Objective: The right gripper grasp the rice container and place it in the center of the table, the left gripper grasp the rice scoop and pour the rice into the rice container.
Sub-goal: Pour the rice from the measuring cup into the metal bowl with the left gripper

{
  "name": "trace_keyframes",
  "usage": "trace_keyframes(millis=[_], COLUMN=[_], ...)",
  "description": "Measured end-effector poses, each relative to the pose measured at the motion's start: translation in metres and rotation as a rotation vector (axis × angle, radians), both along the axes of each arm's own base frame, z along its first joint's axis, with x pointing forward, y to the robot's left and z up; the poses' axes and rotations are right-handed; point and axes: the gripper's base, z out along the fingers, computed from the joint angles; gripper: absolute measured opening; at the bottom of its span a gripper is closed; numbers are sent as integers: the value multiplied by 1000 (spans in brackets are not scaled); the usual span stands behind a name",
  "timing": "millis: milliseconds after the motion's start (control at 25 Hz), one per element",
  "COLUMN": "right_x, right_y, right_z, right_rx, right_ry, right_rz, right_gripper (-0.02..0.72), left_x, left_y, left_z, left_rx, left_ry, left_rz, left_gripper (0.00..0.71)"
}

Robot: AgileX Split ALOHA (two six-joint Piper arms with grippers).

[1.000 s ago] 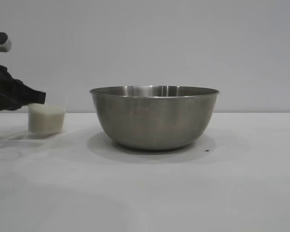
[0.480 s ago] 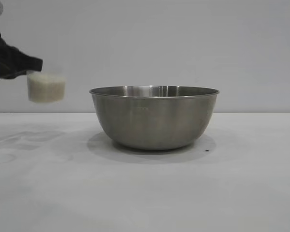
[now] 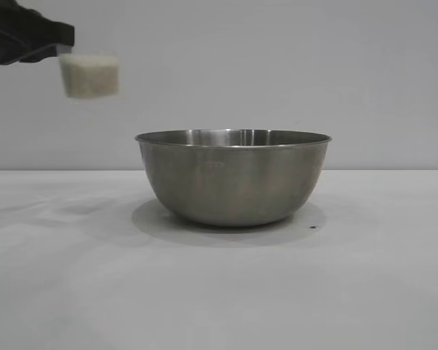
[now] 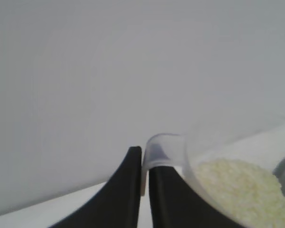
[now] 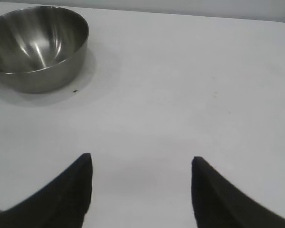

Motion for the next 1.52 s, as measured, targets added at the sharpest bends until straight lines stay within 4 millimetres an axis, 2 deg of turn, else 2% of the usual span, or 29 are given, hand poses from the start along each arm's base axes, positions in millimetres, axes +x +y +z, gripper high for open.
trace_keyframes(millis=[120, 480, 720, 1000, 1200, 1520], right_x=[0, 0, 0, 0, 0, 0], right_y=[0, 0, 0, 0, 0, 0], right_z=[0, 0, 0, 0, 0, 0], right_rx=[0, 0, 0, 0, 0, 0], right_ry=[0, 0, 0, 0, 0, 0], right_rz=[0, 0, 0, 0, 0, 0], right_gripper=[443, 443, 443, 443, 443, 443], left_x=[8, 26, 39, 53, 62, 69], left_y=[-7, -48, -71, -100, -108, -114], left_z=[9, 27, 13, 5, -3, -11], left_rx=[3, 52, 70, 99, 136, 404], left_ry=[-23, -42, -6, -36, -45, -138], left_rz=[-18, -119, -160, -242, -271, -302], left_gripper=[0, 0, 0, 0, 0, 0])
